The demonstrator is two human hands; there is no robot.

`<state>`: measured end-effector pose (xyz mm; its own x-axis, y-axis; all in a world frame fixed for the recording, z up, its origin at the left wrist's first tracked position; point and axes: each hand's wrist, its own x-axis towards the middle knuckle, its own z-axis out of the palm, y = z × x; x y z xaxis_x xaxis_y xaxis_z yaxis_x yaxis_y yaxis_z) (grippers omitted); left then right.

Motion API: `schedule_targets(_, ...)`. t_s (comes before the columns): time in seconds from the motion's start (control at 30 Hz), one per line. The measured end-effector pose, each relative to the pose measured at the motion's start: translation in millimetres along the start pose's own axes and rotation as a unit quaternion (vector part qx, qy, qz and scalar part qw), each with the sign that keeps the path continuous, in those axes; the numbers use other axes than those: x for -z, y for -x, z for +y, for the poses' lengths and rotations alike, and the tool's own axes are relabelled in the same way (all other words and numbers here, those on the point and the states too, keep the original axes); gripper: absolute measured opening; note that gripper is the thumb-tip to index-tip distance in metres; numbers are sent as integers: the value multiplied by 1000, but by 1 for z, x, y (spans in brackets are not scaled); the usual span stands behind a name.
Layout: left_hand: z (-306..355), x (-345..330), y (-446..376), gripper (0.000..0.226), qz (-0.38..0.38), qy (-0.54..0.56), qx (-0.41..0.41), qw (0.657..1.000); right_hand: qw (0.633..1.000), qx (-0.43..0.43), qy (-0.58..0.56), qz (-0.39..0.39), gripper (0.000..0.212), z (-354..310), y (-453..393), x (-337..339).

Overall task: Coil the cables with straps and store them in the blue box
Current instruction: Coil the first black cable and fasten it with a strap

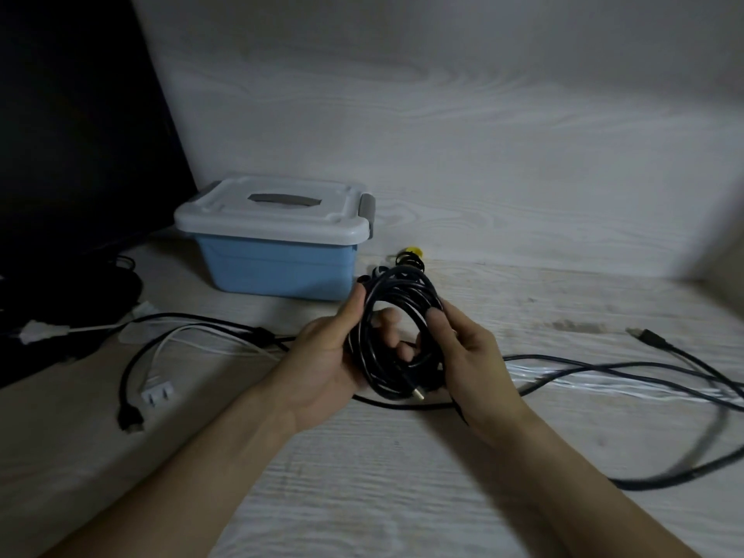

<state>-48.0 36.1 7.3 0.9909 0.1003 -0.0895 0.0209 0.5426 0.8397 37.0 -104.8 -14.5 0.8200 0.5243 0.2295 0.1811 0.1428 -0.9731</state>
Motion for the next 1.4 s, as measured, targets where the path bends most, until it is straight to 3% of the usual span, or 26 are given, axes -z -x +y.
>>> schedule_targets(0.2,0,0,1,49,-6,81,22,996,984,49,172,16,26,-1,0,1)
schedule_targets(0.27,-3,-2,1,44,-11,61,7,998,975,57,213,31,26,0,-1,1)
schedule_targets(0.4,-6,-4,1,33,22,-9,-44,999,975,56,215,26,22,-1,1,4)
schedule_targets(0.53,5,2,2,35,40,78,-84,993,971,73,228,-26,26,-8,4,9)
schedule_targets(0.63,21,12,2,33,40,128,-110,985,944,111,312,15,34,-12,1,20)
schedule_targets(0.7,27,18,3,34,47,140,-124,981,925,126,356,31,27,-15,-2,27)
schedule_targets(0.97,39,31,-1,41,187,238,-208,930,853,117,505,63,28,-20,-1,33)
schedule_targets(1.13,34,23,-1,42,227,193,-233,926,833,117,535,-83,14,-22,16,9)
schedule_targets(1.23,27,13,-2,39,238,83,-275,928,791,166,558,-186,12,-25,26,-4)
schedule_targets(1.33,14,4,-3,29,194,39,-292,936,748,200,581,-250,10,-23,30,-12)
schedule_targets(1.4,2,7,-5,22,179,-108,-314,926,717,244,603,-252,6,-18,31,-13)
